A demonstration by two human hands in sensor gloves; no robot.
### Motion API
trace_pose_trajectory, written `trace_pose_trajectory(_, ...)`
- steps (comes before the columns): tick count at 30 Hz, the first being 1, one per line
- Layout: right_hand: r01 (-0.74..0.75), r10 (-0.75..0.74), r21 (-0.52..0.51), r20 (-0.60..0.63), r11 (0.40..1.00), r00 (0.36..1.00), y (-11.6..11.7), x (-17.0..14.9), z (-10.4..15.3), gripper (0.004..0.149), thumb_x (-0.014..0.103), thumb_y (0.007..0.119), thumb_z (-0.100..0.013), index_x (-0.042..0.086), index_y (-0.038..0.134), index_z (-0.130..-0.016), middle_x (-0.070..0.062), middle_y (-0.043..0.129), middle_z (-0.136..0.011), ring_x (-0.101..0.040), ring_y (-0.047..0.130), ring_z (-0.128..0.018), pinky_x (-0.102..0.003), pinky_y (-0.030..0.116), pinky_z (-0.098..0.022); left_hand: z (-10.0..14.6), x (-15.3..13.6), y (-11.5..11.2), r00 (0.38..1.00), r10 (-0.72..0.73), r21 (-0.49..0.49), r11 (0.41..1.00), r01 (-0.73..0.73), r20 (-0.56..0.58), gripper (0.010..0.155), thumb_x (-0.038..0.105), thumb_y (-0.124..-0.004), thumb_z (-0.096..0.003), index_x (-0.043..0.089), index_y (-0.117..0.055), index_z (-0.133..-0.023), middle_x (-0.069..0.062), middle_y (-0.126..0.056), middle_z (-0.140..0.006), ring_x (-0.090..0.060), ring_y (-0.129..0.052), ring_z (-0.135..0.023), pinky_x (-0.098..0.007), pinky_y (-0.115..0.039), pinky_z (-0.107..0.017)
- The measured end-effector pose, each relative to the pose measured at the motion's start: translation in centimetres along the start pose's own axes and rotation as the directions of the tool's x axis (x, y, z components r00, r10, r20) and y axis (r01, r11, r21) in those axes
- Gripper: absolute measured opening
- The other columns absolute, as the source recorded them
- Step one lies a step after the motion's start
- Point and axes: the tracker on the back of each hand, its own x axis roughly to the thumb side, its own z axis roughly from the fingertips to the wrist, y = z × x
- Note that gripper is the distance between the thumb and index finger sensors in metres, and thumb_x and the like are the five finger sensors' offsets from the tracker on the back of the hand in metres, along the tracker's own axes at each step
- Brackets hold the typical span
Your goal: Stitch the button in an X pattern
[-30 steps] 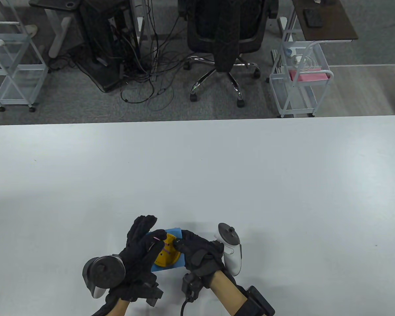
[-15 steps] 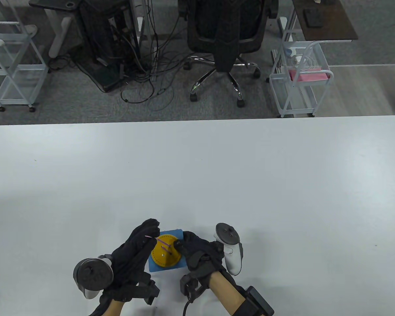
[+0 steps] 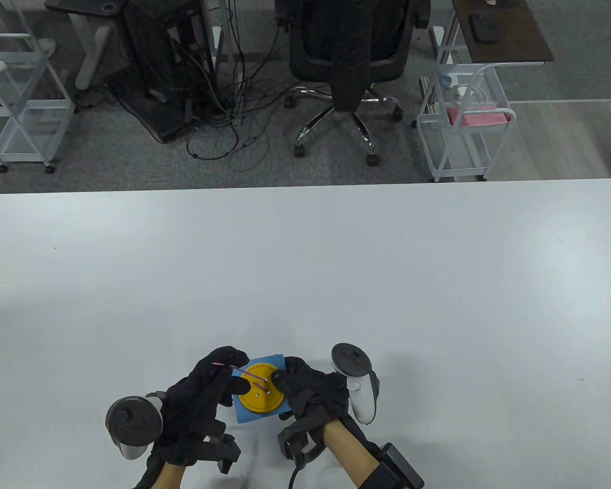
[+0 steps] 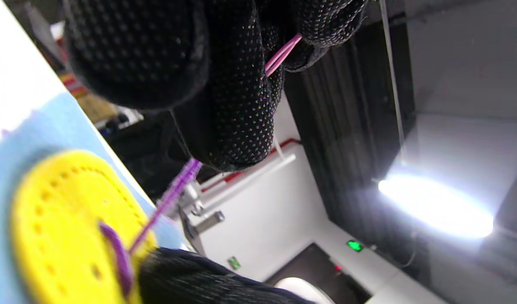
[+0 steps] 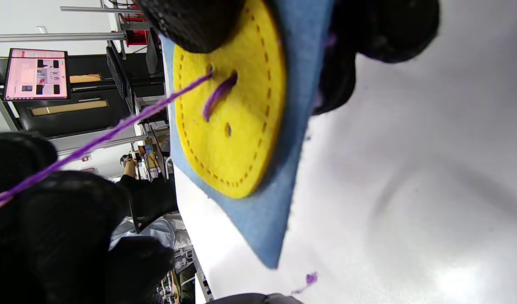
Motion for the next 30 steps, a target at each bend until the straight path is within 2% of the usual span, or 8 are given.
trace_pose_trajectory(7,-0.01,0.01,-0.004,0.002,1.0,1.0,0.0,0.0,0.0,0.045,0.025,0.067,-0.056,0.014,0.057,-0.099,-0.017,0.072,-0.085,-0.026,0.094,-0.048,-0.046,0.077,-0.044,0.0,-0.2,0.6,0.994,0.113,0.029,0.993,-0.113,0.002,0.039,0.027,-0.063,-0.062,0.02,-0.07,-0.1,-0.017,-0.088,-0.086,-0.024,-0.109,-0.046,-0.026,-0.094,-0.024)
trace_pose_trajectory(13,-0.016,0.017,-0.004,0.01,1.0,1.0,0.1,0.1,0.0,0.045,0.025,0.067,-0.056,0.014,0.056,-0.099,-0.017,0.073,-0.084,-0.026,0.094,-0.047,-0.046,0.077,-0.043,-0.1,0.2,0.9,0.999,0.004,-0.01,1.0,-0.003,0.042,0.039,0.025,-0.069,-0.0603,0.021,-0.076,-0.098,-0.016,-0.087,-0.085,-0.022,-0.107,-0.049,-0.024,-0.093,-0.026)
trace_pose_trajectory(17,-0.017,0.017,-0.002,0.014,1.0,1.0,0.1,0.1,0.0,0.045,0.025,0.067,-0.056,0.014,0.057,-0.099,-0.017,0.073,-0.084,-0.026,0.094,-0.047,-0.046,0.077,-0.043,-0.2,0.9,0.8,0.979,-0.179,-0.056,0.981,0.185,0.093,0.038,0.024,-0.073,-0.059,0.022,-0.08,-0.096,-0.015,-0.086,-0.085,-0.022,-0.105,-0.051,-0.024,-0.093,-0.026)
trace_pose_trajectory(20,-0.014,0.014,0.0,0.015,1.0,1.0,0.1,0.1,0.0,0.045,0.024,0.067,-0.056,0.014,0.057,-0.099,-0.018,0.073,-0.084,-0.026,0.094,-0.047,-0.046,0.077,-0.043,-0.3,1.5,0.5,0.918,-0.372,-0.101,0.917,0.387,0.14,0.038,0.024,-0.074,-0.0584,0.023,-0.081,-0.095,-0.015,-0.085,-0.085,-0.023,-0.104,-0.053,-0.025,-0.093,-0.028)
trace_pose_trajectory(26,-0.014,0.014,0.001,0.019,1.0,1.0,0.1,0.1,0.1,0.045,0.024,0.067,-0.056,0.014,0.057,-0.099,-0.018,0.073,-0.084,-0.026,0.094,-0.047,-0.046,0.077,-0.043,-0.2,1.7,-0.6,0.828,-0.525,-0.14,0.821,0.554,0.199,0.037,0.023,-0.074,-0.0581,0.021,-0.082,-0.095,-0.015,-0.081,-0.089,-0.028,-0.099,-0.061,-0.031,-0.092,-0.034)
trace_pose_trajectory(28,-0.013,0.013,0.001,0.021,1.0,1.0,0.1,0.1,0.1,0.045,0.024,0.067,-0.056,0.014,0.057,-0.098,-0.018,0.073,-0.084,-0.026,0.094,-0.047,-0.046,0.077,-0.043,-0.1,1.9,-1.1,0.766,-0.602,-0.14,0.758,0.637,0.228,0.037,0.022,-0.074,-0.058,0.021,-0.082,-0.094,-0.015,-0.079,-0.09,-0.029,-0.097,-0.064,-0.032,-0.092,-0.037)
trace_pose_trajectory(30,-0.012,0.012,0.003,0.023,1.0,1.0,0.1,0.1,0.1,0.045,0.024,0.067,-0.056,0.014,0.057,-0.098,-0.018,0.073,-0.084,-0.026,0.094,-0.047,-0.046,0.077,-0.043,0.1,2.3,-1.9,0.653,-0.705,-0.125,0.647,0.752,0.278,0.037,0.023,-0.074,-0.0577,0.022,-0.082,-0.094,-0.014,-0.078,-0.091,-0.029,-0.096,-0.066,-0.033,-0.091,-0.039)
